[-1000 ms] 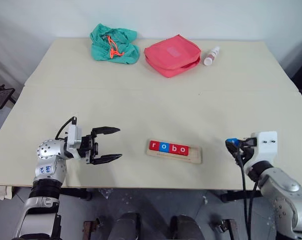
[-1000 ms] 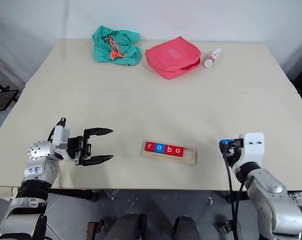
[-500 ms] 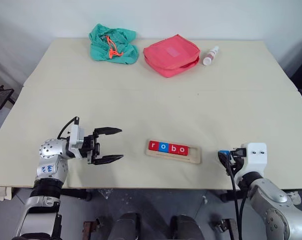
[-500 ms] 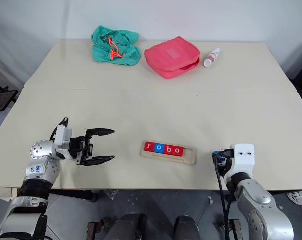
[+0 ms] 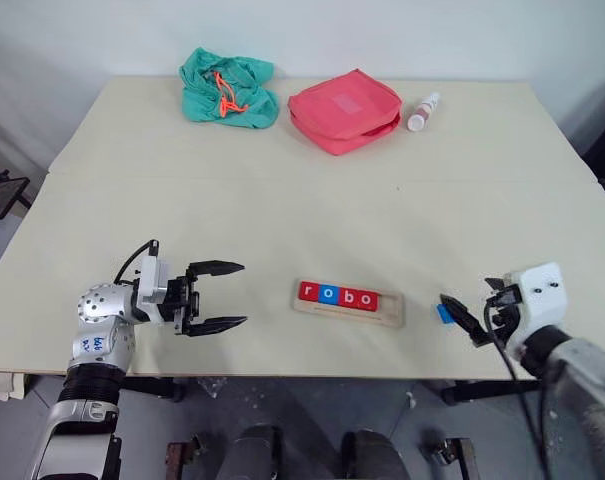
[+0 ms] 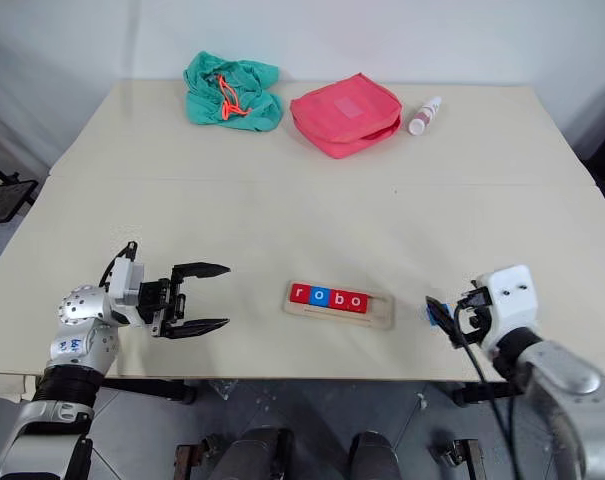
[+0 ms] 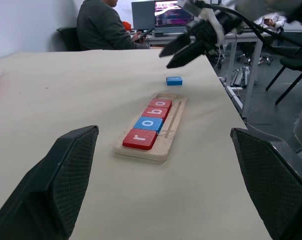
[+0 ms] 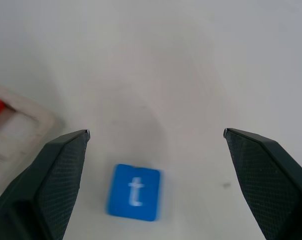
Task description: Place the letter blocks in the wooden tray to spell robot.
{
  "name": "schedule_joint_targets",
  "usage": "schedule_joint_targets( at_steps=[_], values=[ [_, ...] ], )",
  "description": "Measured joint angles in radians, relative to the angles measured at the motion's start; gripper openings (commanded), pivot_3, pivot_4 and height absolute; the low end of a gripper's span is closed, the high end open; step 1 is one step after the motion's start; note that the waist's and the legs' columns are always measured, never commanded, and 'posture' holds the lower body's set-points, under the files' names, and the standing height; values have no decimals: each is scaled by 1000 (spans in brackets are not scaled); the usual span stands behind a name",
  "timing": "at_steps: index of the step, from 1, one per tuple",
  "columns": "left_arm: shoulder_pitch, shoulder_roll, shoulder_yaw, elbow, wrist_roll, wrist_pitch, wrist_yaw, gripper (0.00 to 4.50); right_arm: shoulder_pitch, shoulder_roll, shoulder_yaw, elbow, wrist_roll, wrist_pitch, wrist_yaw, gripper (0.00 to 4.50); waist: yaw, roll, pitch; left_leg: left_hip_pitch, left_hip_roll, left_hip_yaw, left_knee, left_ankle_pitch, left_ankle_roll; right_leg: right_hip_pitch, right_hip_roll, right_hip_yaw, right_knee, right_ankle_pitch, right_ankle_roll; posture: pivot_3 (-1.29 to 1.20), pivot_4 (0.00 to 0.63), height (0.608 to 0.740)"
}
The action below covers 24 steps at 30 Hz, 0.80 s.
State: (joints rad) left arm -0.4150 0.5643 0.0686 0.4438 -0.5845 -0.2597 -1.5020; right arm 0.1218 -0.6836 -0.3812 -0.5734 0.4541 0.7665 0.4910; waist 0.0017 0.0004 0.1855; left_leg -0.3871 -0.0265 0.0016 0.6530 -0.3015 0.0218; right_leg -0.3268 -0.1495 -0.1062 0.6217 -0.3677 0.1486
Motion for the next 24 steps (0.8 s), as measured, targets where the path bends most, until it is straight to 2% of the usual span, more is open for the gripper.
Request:
schedule_joint_targets(
  at_steps=[6,8,13,19,24],
  values=[
    [27,-3,3,-25,-1,0,0,4500,-98,-247,62,236,-6,-166,349,4493,-3,0,0,0,1,3,0,0,0,0,0,0,-2,0,0,0,150,740],
    [40,-2,6,-42,-1,0,1,4500,-137,-283,94,304,-24,-233,437,4493,-2,0,0,0,1,2,0,0,0,0,0,-1,-2,0,0,0,150,740],
    [85,2,28,-85,-2,6,1,4500,-231,-293,220,473,-75,-368,597,4493,0,0,0,-1,1,1,2,0,0,1,0,-2,-2,0,0,0,150,740],
    [152,19,53,-166,-7,29,2,4500,-341,-329,310,648,-143,-531,777,4493,-2,0,0,-1,1,1,3,0,0,2,0,-2,-3,0,0,0,150,740],
    [176,25,74,-201,-10,44,3,4500,-396,-334,361,751,-218,-657,838,4493,0,0,0,-1,1,0,4,0,0,2,0,-3,-3,0,0,0,150,740]
  ],
)
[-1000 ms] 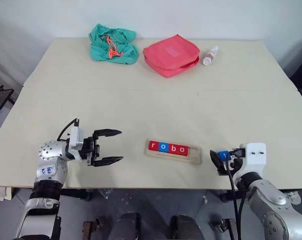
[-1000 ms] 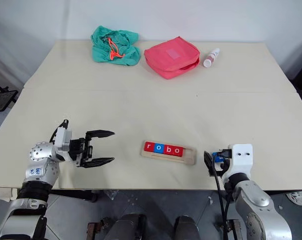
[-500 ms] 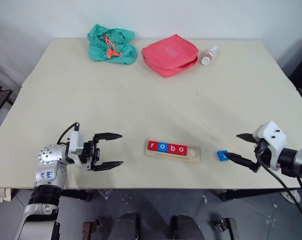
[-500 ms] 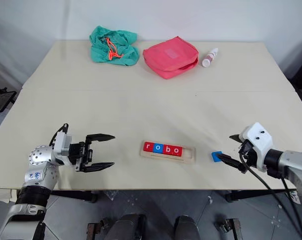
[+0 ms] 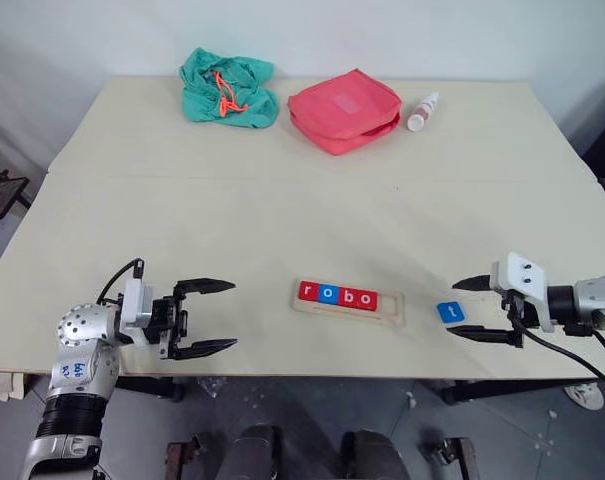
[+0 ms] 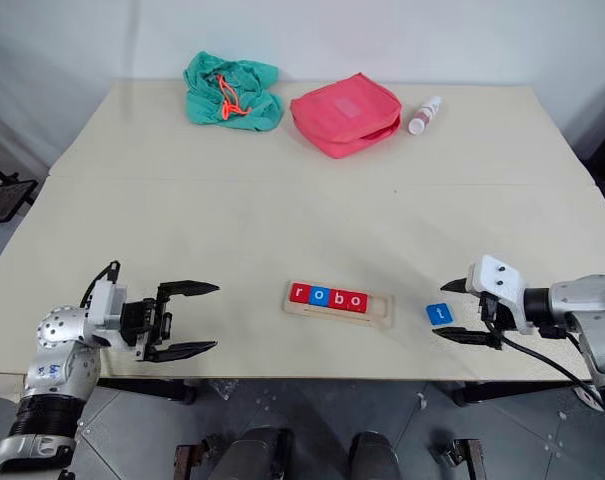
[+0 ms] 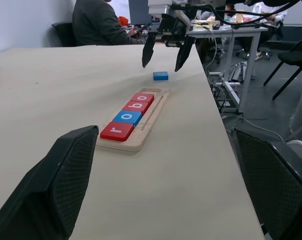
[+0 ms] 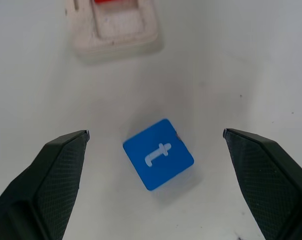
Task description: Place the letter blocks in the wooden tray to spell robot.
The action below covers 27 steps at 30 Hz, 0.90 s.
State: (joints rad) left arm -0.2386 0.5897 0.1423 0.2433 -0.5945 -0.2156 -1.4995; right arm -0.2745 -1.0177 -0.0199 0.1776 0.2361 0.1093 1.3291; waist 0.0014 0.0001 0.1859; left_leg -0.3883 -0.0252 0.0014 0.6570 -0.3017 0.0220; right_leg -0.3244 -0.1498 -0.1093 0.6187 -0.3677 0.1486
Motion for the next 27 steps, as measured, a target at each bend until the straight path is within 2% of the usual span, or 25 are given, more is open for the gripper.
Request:
schedule_joint_targets(
  at_steps=[4,6,10,14,20,27],
  values=[
    [14,0,3,-6,0,10,0,4500,-45,2,57,96,-61,-119,37,4493,-1,0,0,0,0,0,0,0,0,0,0,0,0,0,0,0,150,740],
    [13,0,4,-9,0,12,0,4500,-74,5,66,124,-79,-154,43,4116,-2,0,0,0,0,1,0,0,0,0,0,0,0,0,0,0,150,740],
    [12,0,5,-9,0,12,1,4500,-104,9,89,164,-94,-205,59,2943,-2,0,0,0,0,0,1,0,0,0,0,-1,0,0,0,0,150,740],
    [12,0,6,-9,0,12,1,4500,-112,22,90,179,-94,-219,63,1540,-2,0,0,0,0,0,2,0,0,1,0,-1,0,0,0,0,150,740],
    [9,-2,6,-9,0,12,4,4500,-115,36,85,160,-78,-162,47,1462,-2,0,0,0,1,0,2,0,0,1,0,-1,0,0,0,0,150,740],
    [-15,-23,6,7,5,5,1,4500,-121,73,50,-118,17,208,-79,1462,-1,1,1,0,1,-1,2,0,-1,0,0,0,0,0,0,0,150,740]
  ],
)
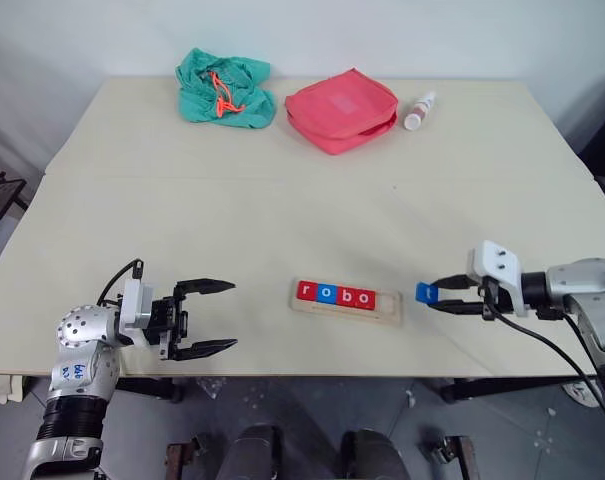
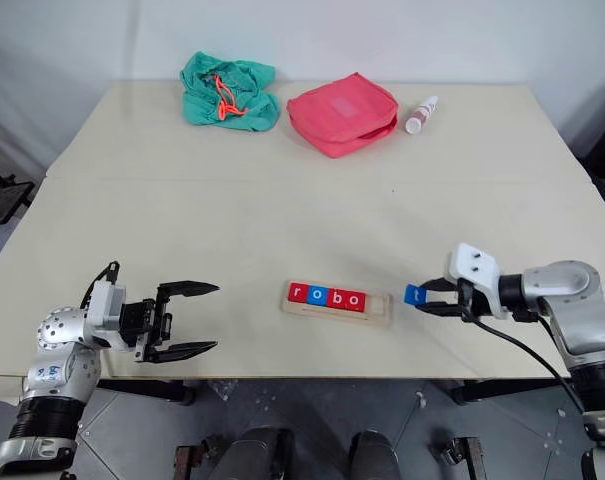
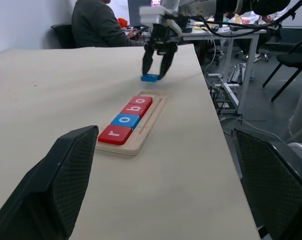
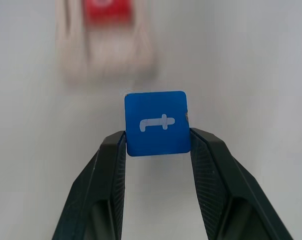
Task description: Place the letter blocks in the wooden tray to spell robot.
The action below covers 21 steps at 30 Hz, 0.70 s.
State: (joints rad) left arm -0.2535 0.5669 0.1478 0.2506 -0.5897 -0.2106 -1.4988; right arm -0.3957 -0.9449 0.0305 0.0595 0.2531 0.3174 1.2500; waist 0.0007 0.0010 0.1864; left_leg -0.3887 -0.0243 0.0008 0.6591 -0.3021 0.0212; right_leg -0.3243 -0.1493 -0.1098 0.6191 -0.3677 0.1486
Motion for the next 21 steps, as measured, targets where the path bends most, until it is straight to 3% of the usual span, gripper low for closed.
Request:
schedule_joint_targets(
  at_steps=[9,21],
  values=[
    [-41,-20,-4,39,10,-17,-1,4500,-56,11,81,-166,19,190,-23,1462,6,0,0,-1,-1,0,1,0,0,0,0,0,0,0,0,0,150,740],
    [-12,-20,0,34,10,-31,0,4500,-122,14,171,-141,-32,202,-4,1462,-1,0,0,-1,-1,-1,0,0,0,0,0,0,0,0,0,0,150,740]
  ],
)
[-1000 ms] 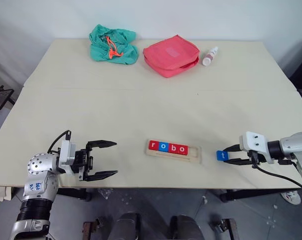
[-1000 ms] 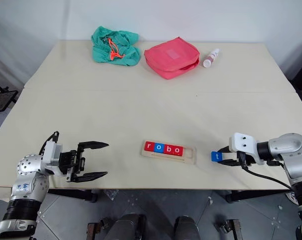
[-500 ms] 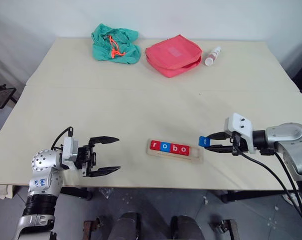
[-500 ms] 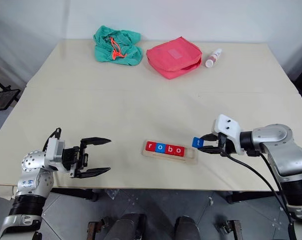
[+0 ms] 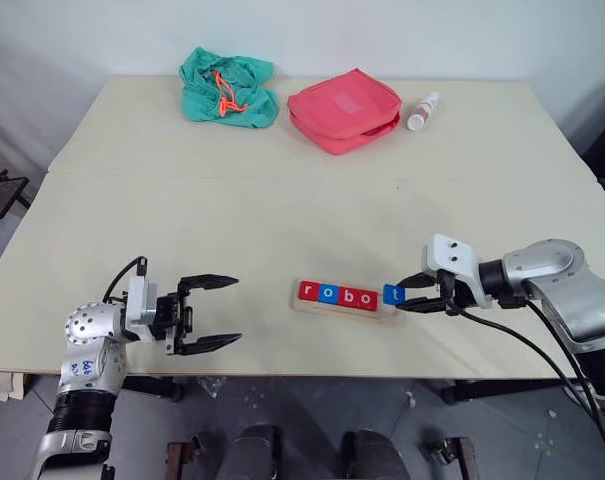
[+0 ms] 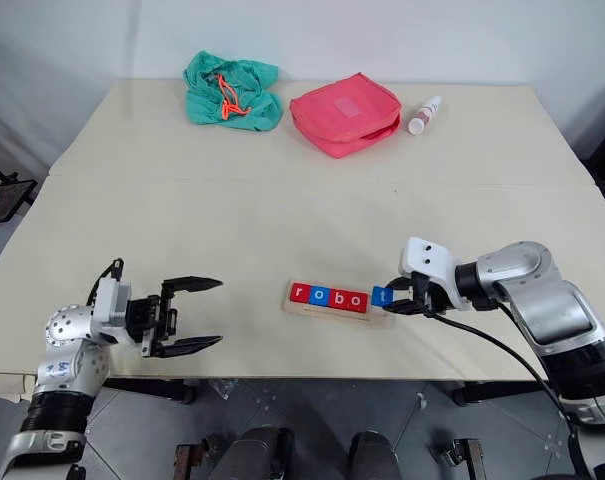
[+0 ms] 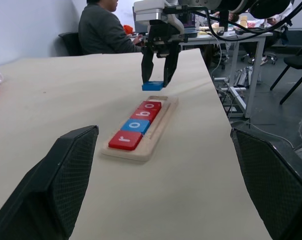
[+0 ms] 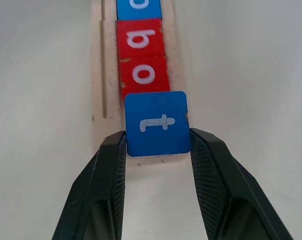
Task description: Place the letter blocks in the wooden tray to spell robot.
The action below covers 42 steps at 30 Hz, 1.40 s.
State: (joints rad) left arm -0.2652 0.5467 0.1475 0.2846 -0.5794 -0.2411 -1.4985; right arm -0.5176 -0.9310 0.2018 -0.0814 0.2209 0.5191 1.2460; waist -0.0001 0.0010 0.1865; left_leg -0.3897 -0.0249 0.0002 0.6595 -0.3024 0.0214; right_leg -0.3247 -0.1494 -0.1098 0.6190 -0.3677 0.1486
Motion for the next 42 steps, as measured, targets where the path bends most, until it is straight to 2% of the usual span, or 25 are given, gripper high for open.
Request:
schedule_joint_targets(
  at_steps=[6,15,22,25,36,42],
  values=[
    [6,0,1,-10,0,-1,12,4500,-8,17,28,14,-21,-19,9,1462,0,0,0,0,0,0,0,0,0,0,0,0,0,0,0,0,150,740],
    [9,0,1,-29,0,-2,24,4500,-13,26,28,13,-21,-18,9,4386,0,0,0,0,0,0,0,0,0,0,0,0,0,0,0,0,150,740],
    [6,-12,0,-28,1,-8,25,4500,-9,27,13,8,-10,-15,-4,4455,0,0,0,0,0,0,0,0,0,0,0,0,0,0,0,0,150,740],
    [-4,-22,-1,-20,4,-13,25,4500,-9,51,-30,8,11,-8,-38,3873,0,0,0,0,0,0,0,0,0,0,0,0,0,0,0,0,150,740],
    [-17,-24,-1,3,10,-21,20,4500,-17,69,-48,62,8,-21,-54,61,0,0,0,0,0,0,0,0,0,0,0,0,0,0,0,0,150,740],
    [-12,-24,-1,2,10,-21,21,4500,-35,111,-26,131,-34,-56,-71,61,-2,0,0,0,0,0,0,0,0,0,0,0,0,0,0,0,150,740]
  ],
)
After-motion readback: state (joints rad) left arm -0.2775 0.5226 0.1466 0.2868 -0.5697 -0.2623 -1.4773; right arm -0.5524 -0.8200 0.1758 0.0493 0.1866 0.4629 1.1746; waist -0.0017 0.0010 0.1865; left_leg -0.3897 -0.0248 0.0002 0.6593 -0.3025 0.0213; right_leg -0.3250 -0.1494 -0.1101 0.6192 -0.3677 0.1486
